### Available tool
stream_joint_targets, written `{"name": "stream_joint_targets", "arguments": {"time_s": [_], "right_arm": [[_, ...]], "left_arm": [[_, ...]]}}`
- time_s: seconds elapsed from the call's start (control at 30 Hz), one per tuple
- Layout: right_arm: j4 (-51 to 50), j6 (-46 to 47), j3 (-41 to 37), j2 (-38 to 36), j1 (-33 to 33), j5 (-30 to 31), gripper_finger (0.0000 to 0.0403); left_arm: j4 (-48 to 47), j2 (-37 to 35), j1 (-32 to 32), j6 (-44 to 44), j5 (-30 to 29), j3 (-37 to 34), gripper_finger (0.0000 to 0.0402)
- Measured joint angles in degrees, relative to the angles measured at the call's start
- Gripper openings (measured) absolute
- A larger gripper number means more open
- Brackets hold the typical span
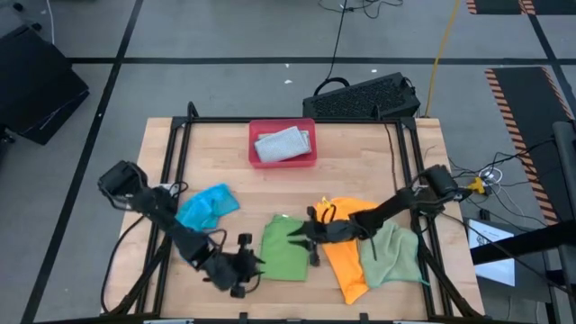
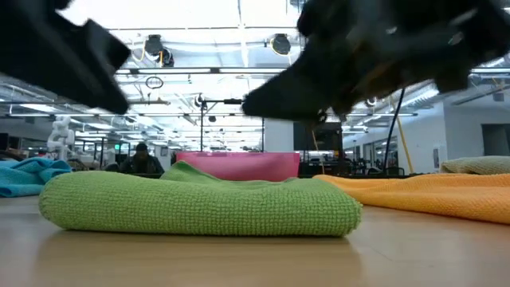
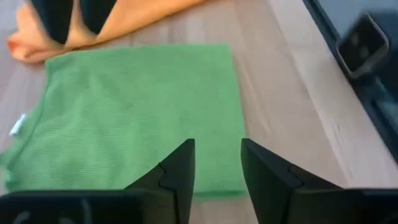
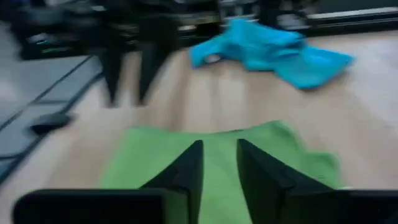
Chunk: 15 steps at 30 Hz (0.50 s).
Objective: Fold microfiber towels
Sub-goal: Fold the green towel
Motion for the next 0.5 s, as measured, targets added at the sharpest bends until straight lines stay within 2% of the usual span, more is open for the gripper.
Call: {"name": "stream_joint_targets", "arguments": {"time_s": [0.1,0.23,0.37,0.5], "right_arm": [[-5.14,0.61,0.19,-1.89,4.86,5.08,0.0124],[-10.29,1.11,3.22,-0.76,11.01,10.43,0.0156],[-11.81,1.49,5.69,1.33,14.37,11.68,0.0177],[-11.55,1.54,5.99,2.77,15.73,11.82,0.0187]], "left_arm": [[4.28,2.59,-3.47,2.43,-4.29,0.03,0.0156],[10.77,7.26,-5.59,6.56,-7.36,0.04,0.0207],[13.67,10.88,-5.25,9.64,-8.83,0.03,0.0254],[12.67,12.64,-4.00,10.19,-8.66,0.04,0.0268]]}}
